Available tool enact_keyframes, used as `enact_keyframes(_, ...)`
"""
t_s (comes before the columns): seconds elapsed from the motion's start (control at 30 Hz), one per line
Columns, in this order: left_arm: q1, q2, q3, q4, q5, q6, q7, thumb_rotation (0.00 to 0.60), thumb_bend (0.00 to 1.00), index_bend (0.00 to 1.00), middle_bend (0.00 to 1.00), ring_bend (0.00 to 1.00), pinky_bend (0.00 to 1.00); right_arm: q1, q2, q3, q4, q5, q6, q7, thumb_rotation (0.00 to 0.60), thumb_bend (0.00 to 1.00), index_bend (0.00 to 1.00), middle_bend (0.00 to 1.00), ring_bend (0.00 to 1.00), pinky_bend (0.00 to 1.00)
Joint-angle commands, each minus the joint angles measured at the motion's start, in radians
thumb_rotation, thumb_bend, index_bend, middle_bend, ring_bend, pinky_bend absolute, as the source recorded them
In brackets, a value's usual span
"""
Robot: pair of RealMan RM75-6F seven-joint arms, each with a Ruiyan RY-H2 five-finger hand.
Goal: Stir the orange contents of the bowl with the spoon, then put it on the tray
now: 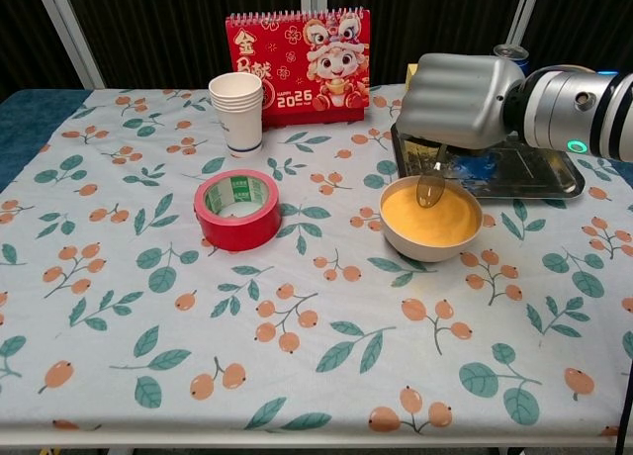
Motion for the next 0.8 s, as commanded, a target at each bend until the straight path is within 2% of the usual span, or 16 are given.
enact_keyframes(0.03,0.000,-0.002,0.000,0.003,-0.001,-0.001,-0.005,0.600,0.14,0.19,0.18,0.12,0.12,0.004,-0.021,-0.009,0.014,-0.005,0.002,-0.028,0.600,0.69,0.78,0.95,0.94,1.00)
enact_keyframes(0.4,0.004,-0.012,0.004,0.019,-0.001,-0.004,-0.021,0.600,0.14,0.19,0.18,0.12,0.12,-0.012,-0.054,-0.020,-0.019,0.000,0.019,-0.041,0.600,0.69,0.79,0.95,0.94,1.00)
enact_keyframes(0.63,0.003,-0.014,0.003,0.023,0.004,-0.001,-0.025,0.600,0.14,0.19,0.18,0.12,0.12,-0.033,-0.025,-0.019,-0.095,0.011,0.039,-0.009,0.600,0.69,0.80,0.95,0.94,1.00)
enact_keyframes(0.8,0.003,-0.015,0.004,0.024,0.008,0.000,-0.026,0.600,0.14,0.19,0.18,0.12,0.13,-0.038,0.003,-0.017,-0.099,0.018,0.058,-0.035,0.600,0.70,0.81,0.96,0.94,1.00)
